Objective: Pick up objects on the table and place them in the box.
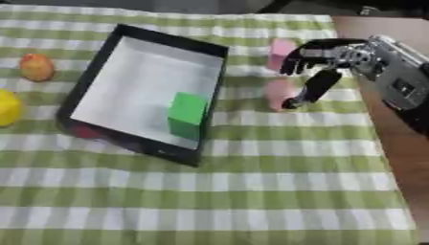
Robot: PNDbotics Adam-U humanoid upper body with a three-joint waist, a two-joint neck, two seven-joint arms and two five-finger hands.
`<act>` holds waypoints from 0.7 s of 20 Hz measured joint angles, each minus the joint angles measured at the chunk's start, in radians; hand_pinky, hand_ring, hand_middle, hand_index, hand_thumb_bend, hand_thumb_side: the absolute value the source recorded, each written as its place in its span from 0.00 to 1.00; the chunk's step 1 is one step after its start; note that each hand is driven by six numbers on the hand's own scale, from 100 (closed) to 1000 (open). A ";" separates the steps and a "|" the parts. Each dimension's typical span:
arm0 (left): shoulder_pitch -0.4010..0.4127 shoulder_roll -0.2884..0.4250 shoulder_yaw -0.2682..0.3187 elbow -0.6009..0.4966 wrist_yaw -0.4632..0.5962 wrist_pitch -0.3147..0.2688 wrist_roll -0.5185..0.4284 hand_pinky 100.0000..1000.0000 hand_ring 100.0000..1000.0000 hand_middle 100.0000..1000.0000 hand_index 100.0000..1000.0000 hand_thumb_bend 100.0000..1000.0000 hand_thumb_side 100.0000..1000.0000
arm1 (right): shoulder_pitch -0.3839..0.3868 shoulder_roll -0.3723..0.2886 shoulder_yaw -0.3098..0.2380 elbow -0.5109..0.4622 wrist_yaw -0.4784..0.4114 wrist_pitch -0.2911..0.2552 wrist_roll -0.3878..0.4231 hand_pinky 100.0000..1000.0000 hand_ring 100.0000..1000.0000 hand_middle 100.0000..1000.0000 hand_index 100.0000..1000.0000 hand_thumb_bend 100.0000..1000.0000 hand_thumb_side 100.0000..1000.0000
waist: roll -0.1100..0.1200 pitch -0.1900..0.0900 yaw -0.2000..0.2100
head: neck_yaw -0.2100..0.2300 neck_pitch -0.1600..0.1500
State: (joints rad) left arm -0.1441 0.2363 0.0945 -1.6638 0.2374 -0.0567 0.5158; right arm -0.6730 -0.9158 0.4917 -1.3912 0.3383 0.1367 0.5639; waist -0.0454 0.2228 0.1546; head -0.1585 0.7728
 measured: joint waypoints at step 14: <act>0.000 -0.008 0.000 0.000 0.000 0.001 -0.002 0.71 0.65 0.65 0.74 0.33 0.59 | -0.010 0.054 0.008 0.060 0.009 -0.006 -0.032 0.82 0.71 0.54 0.63 0.24 0.00 | 0.000 0.000 0.003 | 0.000 0.000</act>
State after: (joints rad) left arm -0.1441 0.2283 0.0944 -1.6638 0.2376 -0.0553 0.5138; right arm -0.6833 -0.8619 0.4999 -1.3308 0.3470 0.1307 0.5315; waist -0.0454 0.2229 0.1573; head -0.1585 0.7728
